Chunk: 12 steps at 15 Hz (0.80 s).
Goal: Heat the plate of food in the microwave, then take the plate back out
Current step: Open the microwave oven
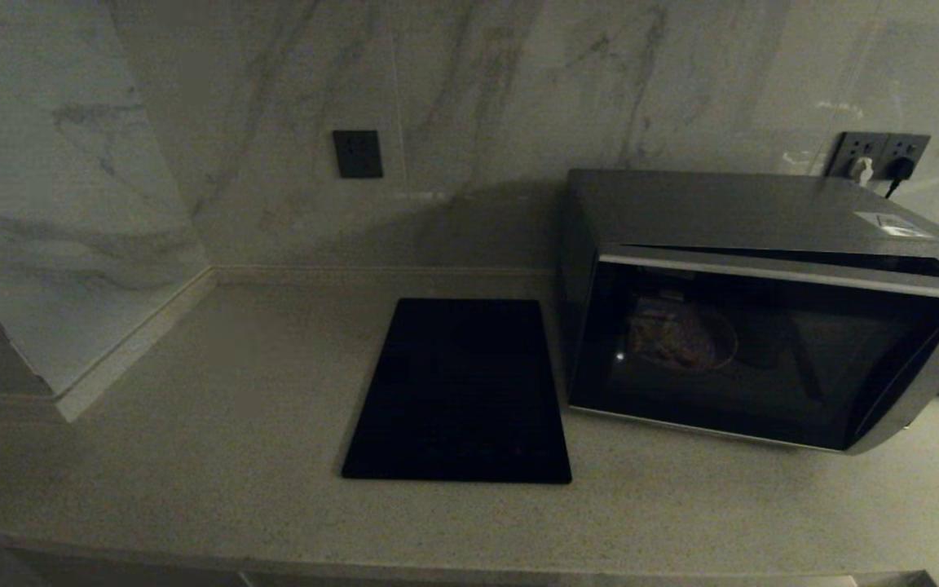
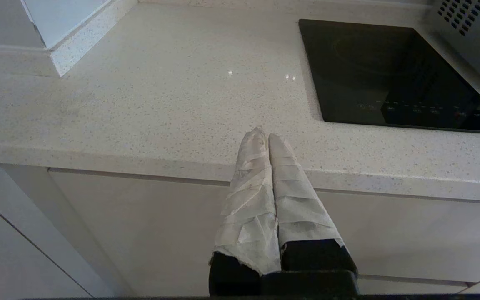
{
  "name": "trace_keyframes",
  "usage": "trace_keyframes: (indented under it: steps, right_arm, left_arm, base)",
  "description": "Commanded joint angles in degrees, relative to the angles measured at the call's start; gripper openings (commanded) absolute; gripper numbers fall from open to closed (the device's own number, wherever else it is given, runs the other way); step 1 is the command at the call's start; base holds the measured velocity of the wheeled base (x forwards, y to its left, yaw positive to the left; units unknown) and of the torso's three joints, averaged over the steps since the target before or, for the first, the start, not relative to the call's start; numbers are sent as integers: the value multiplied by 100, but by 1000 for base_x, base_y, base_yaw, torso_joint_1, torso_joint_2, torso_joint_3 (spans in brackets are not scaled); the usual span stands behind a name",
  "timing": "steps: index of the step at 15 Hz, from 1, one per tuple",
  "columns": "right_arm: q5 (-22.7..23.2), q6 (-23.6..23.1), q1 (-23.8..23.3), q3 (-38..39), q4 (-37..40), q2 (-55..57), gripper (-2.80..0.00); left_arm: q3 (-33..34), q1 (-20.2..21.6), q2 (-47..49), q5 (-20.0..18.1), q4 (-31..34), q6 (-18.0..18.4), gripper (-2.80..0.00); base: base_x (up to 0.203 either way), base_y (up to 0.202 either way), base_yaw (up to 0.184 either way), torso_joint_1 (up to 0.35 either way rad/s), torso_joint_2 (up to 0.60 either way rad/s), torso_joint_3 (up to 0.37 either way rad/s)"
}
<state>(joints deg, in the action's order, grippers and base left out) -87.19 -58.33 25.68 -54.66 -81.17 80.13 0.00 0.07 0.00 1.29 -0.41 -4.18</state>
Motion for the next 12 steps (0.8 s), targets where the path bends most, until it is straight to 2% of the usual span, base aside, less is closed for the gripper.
trace_keyframes:
  steps: [1,2,4,7,10,12]
  right_arm:
    - [-48,-220,-386,-127,431,-204,-280]
    - [-48,-241,-440,-154,834,-348,-280]
    - [-48,-252,-470,-95,1130,-426,-280]
    - [-48,-300,-852,-256,1633,-433,-280]
    - [-48,-302,-1370,-820,3010,-456,-280]
    - [-48,-320,-1739,-1083,4261,-571,-280]
  left_arm:
    - [0,1,9,3,-2,-4,-280]
    - [0,1,1,3,-2,-4,-280]
    - [0,1,0,3,-2,-4,-280]
    - [0,6,3,3,-2,-4,-280]
    - [0,1,1,3,-2,-4,-280]
    - [0,1,1,3,-2,-4,-280]
  base:
    - [0,0,0,0,0,0]
    - [0,0,0,0,0,0]
    - [0,0,0,0,0,0]
    - [0,0,0,0,0,0]
    - [0,0,0,0,0,0]
    - [0,0,0,0,0,0]
